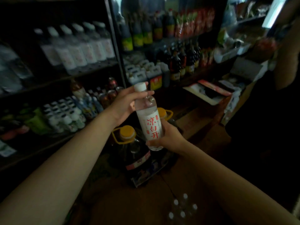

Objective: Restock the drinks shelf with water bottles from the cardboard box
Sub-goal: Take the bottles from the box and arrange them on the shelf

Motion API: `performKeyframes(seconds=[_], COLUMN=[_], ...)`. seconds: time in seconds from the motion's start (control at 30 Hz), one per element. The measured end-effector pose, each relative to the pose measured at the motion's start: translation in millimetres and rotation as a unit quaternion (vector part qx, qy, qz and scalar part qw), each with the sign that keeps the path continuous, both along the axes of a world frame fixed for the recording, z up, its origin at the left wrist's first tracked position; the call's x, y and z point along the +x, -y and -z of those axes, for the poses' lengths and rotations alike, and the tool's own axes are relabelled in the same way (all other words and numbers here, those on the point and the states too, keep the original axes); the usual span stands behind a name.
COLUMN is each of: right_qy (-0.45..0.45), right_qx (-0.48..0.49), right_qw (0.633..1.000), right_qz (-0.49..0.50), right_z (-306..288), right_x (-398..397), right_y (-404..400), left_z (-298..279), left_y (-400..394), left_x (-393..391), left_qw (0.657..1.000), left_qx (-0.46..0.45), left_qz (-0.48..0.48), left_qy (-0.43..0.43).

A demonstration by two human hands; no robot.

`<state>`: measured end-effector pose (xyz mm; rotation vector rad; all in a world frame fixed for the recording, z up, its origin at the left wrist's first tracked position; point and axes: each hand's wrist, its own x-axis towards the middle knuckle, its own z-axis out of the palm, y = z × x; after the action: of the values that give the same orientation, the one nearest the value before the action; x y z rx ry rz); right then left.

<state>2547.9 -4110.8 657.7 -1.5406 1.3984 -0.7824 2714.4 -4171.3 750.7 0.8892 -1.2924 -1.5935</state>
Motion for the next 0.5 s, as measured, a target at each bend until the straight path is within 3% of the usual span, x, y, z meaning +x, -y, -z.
performKeyframes(seconds=[0.23,0.5], right_qy=[0.028,0.037], right_qx=[-0.043,-0.087], right_qw=[0.999,0.995], right_qz=[-0.006,-0.03], right_z=[-47,-84], right_x=[75,176], right_y=[20,72], left_z=[-43,-74], left_y=[-4,28], left_x=[62,163], left_qw=[0.982,0.954], left_qx=[-0.029,-0.11], left_qz=[-0.179,-0.268], left_qy=[-0.048,0.081])
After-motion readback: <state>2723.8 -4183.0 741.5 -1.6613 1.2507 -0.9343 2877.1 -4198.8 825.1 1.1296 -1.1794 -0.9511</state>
